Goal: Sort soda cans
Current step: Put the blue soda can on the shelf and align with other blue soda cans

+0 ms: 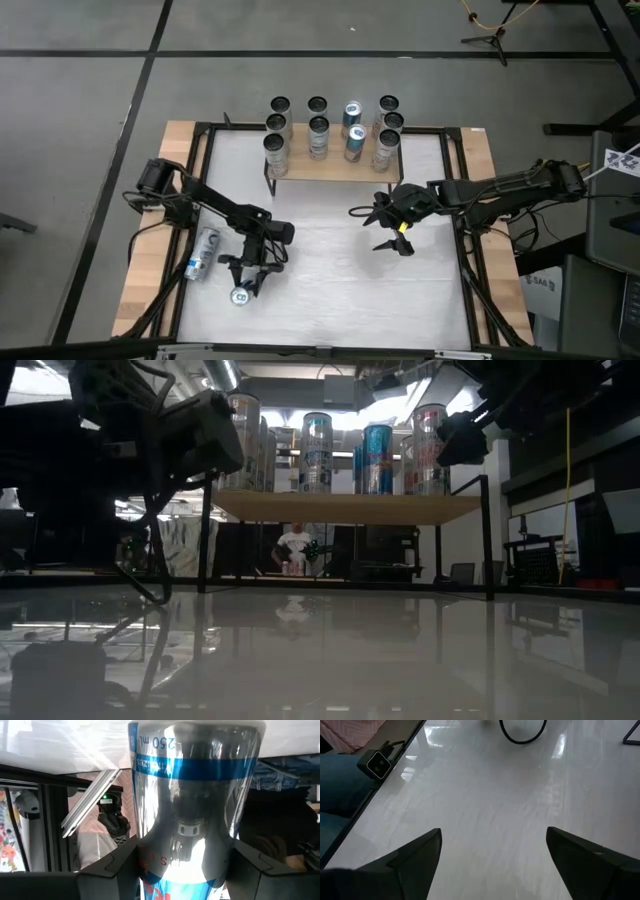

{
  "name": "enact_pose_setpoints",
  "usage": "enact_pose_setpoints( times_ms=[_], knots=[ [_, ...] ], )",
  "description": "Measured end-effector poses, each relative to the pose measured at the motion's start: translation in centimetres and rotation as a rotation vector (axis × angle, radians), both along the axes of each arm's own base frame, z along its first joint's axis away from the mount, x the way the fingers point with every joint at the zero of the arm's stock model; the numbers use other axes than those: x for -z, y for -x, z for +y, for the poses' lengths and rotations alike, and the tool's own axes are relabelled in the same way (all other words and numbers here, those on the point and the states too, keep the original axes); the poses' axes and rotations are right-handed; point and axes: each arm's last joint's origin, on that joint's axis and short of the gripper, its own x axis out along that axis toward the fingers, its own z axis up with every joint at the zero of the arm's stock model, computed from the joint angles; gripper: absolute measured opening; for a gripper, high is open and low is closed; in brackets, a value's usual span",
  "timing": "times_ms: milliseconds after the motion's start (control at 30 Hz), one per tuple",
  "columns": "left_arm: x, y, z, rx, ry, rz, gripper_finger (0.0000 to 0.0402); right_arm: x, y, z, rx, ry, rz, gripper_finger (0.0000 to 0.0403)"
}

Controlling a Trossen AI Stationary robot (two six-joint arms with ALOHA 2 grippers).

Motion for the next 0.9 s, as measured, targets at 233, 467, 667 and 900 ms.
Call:
enact_pose_setpoints(
  times_ms=[233,467,667,900],
  knots=[
    [-0.02,-0.13,0.42,-0.015,0.001,-0.005,0.0209,0.00,0.00,0.00,0.000,0.000,0.000,0.0356],
    [0.02,-0.23,0.79,-0.034,-0.013,-0.007,0.0242,0.00,0.00,0.00,0.000,0.000,0.000,0.0356],
    [0.03,-0.23,0.76,-0.035,-0.018,-0.006,0.0258,0.00,0.00,0.00,0.000,0.000,0.000,0.0356],
    [0.10,-0.25,0.78,-0.043,-0.041,-0.010,0.0257,0.00,0.00,0.01,0.000,0.001,0.000,0.0356]
  ],
)
